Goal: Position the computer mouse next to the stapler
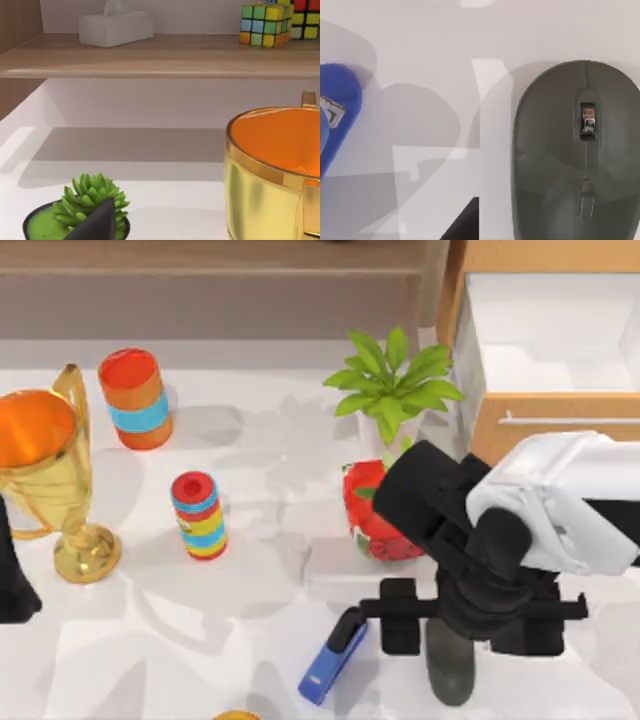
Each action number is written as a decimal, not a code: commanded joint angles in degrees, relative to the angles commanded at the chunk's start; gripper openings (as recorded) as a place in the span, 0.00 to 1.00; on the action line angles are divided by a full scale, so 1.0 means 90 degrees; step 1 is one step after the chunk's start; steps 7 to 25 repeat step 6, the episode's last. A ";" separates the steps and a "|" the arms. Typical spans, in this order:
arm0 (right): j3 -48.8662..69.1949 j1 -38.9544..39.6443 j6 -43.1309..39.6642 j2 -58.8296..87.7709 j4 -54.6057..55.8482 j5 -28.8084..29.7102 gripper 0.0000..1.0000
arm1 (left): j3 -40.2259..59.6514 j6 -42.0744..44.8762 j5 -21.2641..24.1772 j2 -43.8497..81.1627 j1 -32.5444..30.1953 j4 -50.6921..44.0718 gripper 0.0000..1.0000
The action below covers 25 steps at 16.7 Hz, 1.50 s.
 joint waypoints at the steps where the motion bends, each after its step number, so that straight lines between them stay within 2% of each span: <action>1: 0.0000 0.0000 0.0000 0.0000 0.0000 0.0000 1.00 | 0.0000 0.0000 0.0000 0.0000 0.0000 0.0000 1.00; 25: 0.0000 0.0000 0.0000 0.0000 0.0000 0.0000 1.00 | 0.0000 0.0000 0.0000 0.0000 0.0000 0.0000 1.00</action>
